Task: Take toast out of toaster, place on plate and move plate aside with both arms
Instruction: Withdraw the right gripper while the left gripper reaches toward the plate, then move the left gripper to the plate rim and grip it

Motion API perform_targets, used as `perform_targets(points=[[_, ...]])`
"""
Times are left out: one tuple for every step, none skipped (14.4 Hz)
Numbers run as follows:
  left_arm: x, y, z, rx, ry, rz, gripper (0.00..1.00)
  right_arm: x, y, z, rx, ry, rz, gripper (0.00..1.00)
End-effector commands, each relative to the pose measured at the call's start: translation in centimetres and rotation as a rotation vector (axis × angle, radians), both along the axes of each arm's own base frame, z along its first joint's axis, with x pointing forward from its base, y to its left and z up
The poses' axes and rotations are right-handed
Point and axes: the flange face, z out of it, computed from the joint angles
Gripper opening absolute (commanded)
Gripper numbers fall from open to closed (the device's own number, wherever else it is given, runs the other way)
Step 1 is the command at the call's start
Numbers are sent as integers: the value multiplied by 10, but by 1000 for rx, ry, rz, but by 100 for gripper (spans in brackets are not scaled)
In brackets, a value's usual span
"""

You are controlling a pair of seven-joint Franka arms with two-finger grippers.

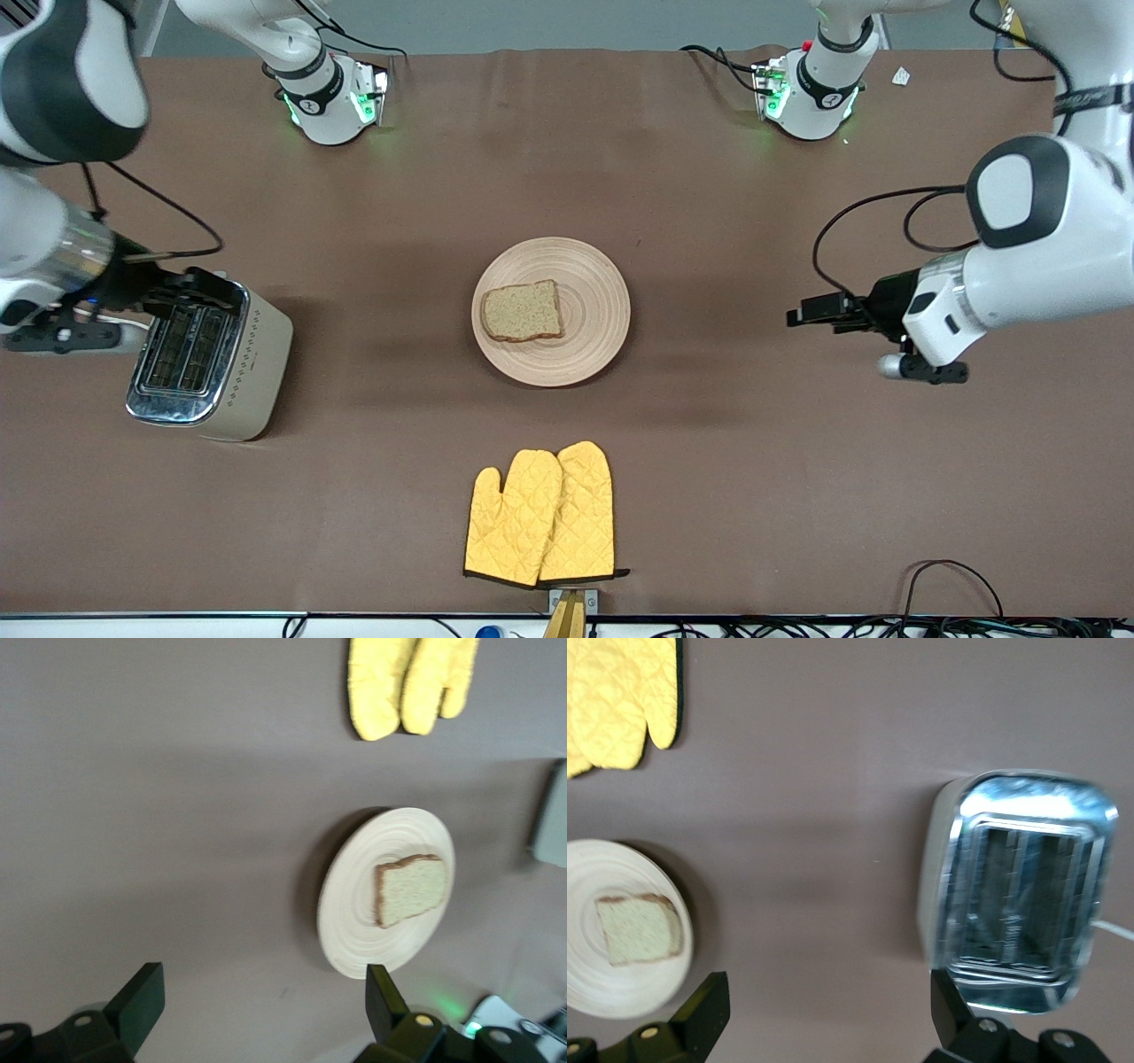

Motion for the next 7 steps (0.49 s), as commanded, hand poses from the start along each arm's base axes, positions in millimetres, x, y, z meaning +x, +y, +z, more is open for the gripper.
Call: perform_targets(points=[[4,-3,-33,-100,-6,-5,100,-6,-50,17,-7,33,34,100],[5,-4,-45,-131,-31,-28,100,-10,-65,22,-16,45,12,100],[4,-6,-62,-159,-43,-47,100,-14,-75,31,-37,52,1,100],[2,-10,-77,-197,-59,-55,100,-22,-79,43,-51,63,-1,100],[-3,-17,-94,-232,-73,-64,100,-33,-85,55,-73,68,-4,100],[-7,-20,-107,-254,-87,-56,100,-52,-85,73,-99,55,-5,100],[-12,-26,-121,-274,-110,-70,97,-64,-82,72,-102,60,0,100]])
